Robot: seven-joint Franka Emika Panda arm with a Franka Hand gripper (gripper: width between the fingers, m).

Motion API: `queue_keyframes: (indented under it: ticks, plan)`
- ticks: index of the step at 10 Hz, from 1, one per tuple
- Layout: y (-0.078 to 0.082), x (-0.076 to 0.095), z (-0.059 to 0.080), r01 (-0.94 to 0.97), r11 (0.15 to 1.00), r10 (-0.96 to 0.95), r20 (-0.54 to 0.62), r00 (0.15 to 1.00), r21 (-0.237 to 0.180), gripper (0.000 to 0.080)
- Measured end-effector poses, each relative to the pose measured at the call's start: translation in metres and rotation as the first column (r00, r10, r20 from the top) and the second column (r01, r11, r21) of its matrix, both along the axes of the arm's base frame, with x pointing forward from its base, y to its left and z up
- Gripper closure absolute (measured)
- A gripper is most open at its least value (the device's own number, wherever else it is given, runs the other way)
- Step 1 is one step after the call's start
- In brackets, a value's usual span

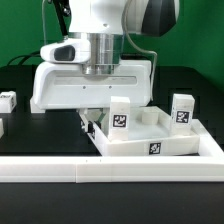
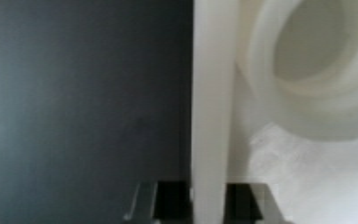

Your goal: Assemble square table

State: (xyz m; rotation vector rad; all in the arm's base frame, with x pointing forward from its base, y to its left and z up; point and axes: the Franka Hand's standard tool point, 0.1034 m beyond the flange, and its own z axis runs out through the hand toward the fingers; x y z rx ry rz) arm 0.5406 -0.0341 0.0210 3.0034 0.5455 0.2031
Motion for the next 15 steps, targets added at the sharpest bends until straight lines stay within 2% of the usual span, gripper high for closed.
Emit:
queue_keyframes:
  ticks: [3, 9, 10, 12, 14, 15]
  plan:
    - [-0.003, 0.004, 0.003, -0.154, 0.988, 0.154, -0.003, 0.988, -0.032, 0.0737]
    - [-0.008, 0.006, 0.005, -0.468, 0.879, 0.466, -0.045, 0.884, -0.087, 0.0735]
    - [-0.005, 0.008, 0.005, -0.531, 0.842, 0.527, -0.064, 0.847, -0.094, 0.0735]
    - [0.013, 0.021, 0.009, -0.651, 0.751, 0.644, -0.1, 0.759, -0.111, 0.0735]
    - [0.025, 0.027, 0.007, -0.772, 0.624, 0.758, -0.145, 0.636, -0.122, 0.0735]
    - [0.02, 0.026, 0.008, -0.805, 0.58, 0.79, -0.156, 0.593, -0.123, 0.0735]
